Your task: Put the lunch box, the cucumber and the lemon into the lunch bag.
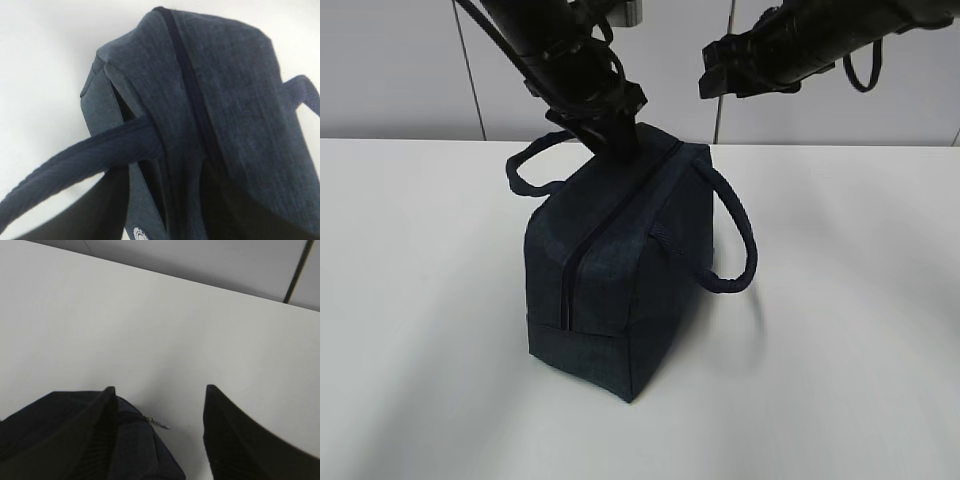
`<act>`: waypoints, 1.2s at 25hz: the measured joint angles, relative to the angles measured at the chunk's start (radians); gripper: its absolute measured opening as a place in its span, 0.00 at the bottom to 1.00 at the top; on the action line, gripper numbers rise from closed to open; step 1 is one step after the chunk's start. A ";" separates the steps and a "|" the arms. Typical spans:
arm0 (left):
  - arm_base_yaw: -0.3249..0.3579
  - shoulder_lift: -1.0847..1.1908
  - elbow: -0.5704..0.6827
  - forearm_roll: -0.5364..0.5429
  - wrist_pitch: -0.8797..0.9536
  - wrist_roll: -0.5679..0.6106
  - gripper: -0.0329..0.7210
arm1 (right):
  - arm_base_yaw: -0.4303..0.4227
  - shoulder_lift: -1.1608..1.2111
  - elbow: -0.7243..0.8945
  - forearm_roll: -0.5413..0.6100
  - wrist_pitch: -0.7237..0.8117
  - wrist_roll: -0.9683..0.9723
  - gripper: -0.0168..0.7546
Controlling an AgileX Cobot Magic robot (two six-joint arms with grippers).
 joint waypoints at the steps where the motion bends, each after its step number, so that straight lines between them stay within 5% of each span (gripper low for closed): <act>1: 0.000 -0.009 0.000 0.002 0.000 -0.005 0.47 | 0.000 -0.013 0.000 -0.019 0.019 0.009 0.55; 14: -0.001 -0.154 0.007 0.165 0.003 -0.180 0.50 | 0.000 -0.155 -0.014 -0.294 0.414 0.141 0.55; 20: -0.001 -0.252 0.131 0.252 0.003 -0.213 0.50 | 0.000 -0.185 -0.041 -0.383 0.617 0.197 0.55; 30: 0.017 -0.494 0.370 0.312 0.006 -0.231 0.50 | 0.000 -0.268 -0.039 -0.426 0.640 0.267 0.56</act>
